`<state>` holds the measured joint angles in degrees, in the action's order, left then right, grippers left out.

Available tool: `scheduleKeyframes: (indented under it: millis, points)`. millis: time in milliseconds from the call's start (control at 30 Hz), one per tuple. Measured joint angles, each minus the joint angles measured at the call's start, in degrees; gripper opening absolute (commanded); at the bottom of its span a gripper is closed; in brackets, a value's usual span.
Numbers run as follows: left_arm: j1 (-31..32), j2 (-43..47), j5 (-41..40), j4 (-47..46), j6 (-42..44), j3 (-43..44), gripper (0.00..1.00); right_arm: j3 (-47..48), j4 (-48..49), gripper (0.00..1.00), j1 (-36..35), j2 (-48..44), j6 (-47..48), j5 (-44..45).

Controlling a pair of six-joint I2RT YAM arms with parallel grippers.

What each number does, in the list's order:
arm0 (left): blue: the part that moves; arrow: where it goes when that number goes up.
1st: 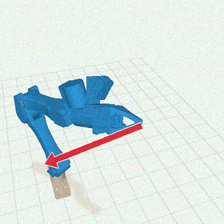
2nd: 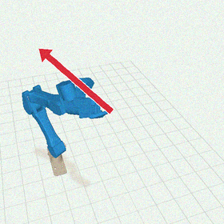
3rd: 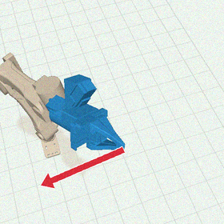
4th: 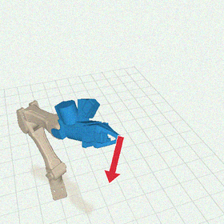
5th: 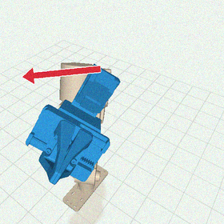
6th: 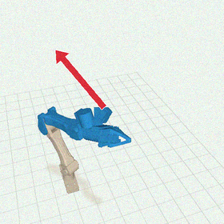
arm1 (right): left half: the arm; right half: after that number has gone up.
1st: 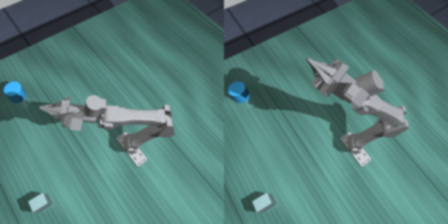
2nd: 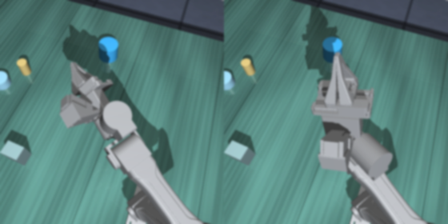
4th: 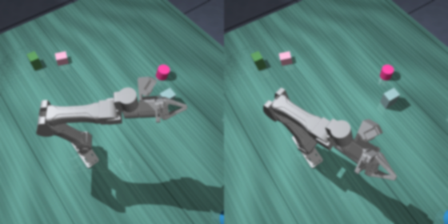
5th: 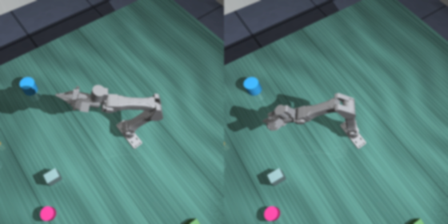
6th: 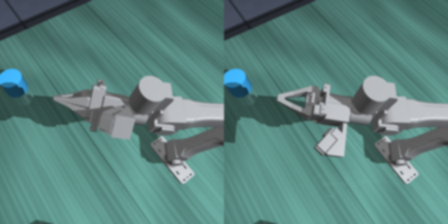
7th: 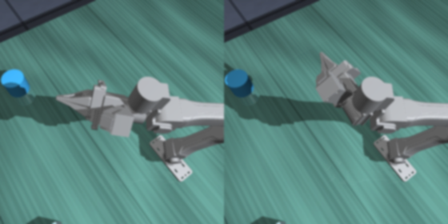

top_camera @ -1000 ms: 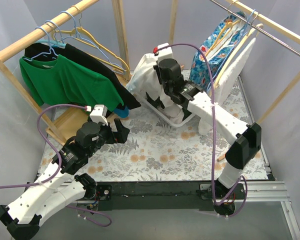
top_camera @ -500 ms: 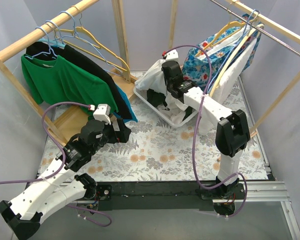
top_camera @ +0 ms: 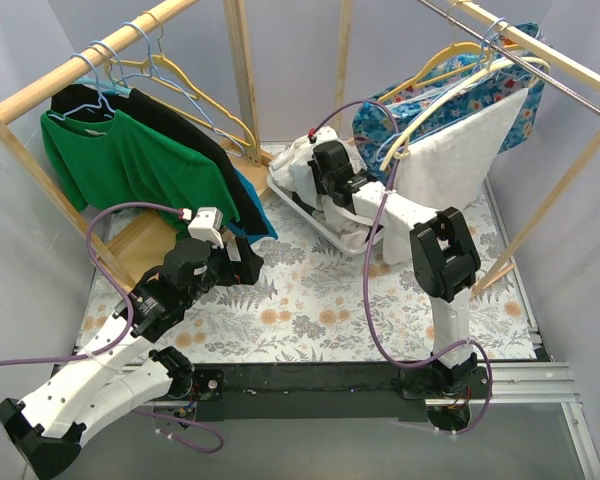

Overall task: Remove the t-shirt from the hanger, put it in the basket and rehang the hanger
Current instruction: Place the T-shirt in the bin.

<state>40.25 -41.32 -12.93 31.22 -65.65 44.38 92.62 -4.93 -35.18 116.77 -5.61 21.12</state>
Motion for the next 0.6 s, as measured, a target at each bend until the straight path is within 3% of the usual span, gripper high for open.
scheduleKeyframes:
  millis: [167,200,233,300,333,600]
  points:
    - [0.0,0.24,0.0,0.04,0.0,0.0,0.98,-1.44,0.07,0.01,-1.18,0.17,-1.11,-0.94]
    - [0.0,0.44,0.0,0.04,0.0,0.0,0.98,-1.97,0.11,0.05,-1.29,0.17,-1.57,-0.9]
    - [0.0,0.66,0.0,0.04,0.0,0.0,0.98,-2.84,0.37,0.16,-1.36,-0.04,-2.05,-0.85]
    - [0.0,1.11,0.0,0.04,0.0,0.0,0.98,-4.74,0.52,0.26,-1.4,-1.05,-2.67,-0.7]
    - [0.0,1.33,-0.02,0.04,0.0,0.0,0.98,-5.92,0.5,0.37,-1.49,-2.01,-2.95,-0.59]
    - [0.0,2.25,-0.02,0.11,0.0,0.0,0.98,-9.97,-2.97,0.51,-6.08,-10.62,-2.62,3.48]
